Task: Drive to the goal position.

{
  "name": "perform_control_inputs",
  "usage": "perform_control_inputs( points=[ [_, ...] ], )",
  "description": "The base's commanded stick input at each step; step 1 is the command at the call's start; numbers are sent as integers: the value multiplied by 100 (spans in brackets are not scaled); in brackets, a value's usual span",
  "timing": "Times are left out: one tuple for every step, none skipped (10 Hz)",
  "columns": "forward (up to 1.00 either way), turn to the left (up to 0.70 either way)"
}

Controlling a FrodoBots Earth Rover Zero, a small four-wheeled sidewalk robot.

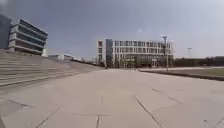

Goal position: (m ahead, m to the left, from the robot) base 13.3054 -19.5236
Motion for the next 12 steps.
perform_control_inputs(
  points=[
    [70,1],
    [70,-17],
    [70,-34],
    [70,-34],
    [70,-34],
    [70,-34],
    [70,-34],
    [70,-16],
    [70,1],
    [70,1],
    [70,1],
    [70,1]
  ],
)
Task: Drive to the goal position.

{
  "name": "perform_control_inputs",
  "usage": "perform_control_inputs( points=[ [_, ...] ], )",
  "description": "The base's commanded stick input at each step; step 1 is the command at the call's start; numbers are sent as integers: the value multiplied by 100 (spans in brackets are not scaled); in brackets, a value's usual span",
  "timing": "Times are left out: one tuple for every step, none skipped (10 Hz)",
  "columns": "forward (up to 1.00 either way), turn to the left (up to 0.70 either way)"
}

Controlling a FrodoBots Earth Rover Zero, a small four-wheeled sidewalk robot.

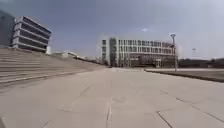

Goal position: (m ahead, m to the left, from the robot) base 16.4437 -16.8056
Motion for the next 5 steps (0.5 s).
perform_control_inputs(
  points=[
    [70,1],
    [70,1],
    [70,1],
    [70,1],
    [70,1]
  ],
)
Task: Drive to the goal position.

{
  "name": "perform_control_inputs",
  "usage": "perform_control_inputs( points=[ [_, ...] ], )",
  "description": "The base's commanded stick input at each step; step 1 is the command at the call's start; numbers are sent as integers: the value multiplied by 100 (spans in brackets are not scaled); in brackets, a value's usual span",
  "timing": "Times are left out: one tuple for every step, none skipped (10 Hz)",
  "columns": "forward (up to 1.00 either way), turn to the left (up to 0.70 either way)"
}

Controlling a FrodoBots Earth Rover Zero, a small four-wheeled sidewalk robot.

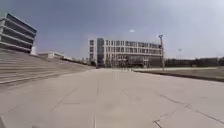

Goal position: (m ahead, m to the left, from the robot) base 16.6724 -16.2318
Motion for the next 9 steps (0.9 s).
perform_control_inputs(
  points=[
    [70,1],
    [70,1],
    [70,1],
    [70,1],
    [70,1],
    [70,1],
    [70,1],
    [70,1],
    [70,1]
  ],
)
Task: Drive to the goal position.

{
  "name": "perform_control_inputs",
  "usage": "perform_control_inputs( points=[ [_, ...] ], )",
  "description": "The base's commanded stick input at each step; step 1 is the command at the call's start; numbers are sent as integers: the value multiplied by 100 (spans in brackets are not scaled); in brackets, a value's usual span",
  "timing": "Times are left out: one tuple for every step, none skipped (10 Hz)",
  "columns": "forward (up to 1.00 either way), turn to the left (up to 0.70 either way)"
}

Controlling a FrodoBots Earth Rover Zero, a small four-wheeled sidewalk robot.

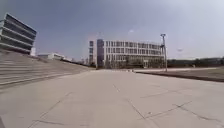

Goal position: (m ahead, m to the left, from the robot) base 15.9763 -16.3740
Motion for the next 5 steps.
perform_control_inputs(
  points=[
    [70,1],
    [70,1],
    [70,1],
    [70,1],
    [70,1]
  ],
)
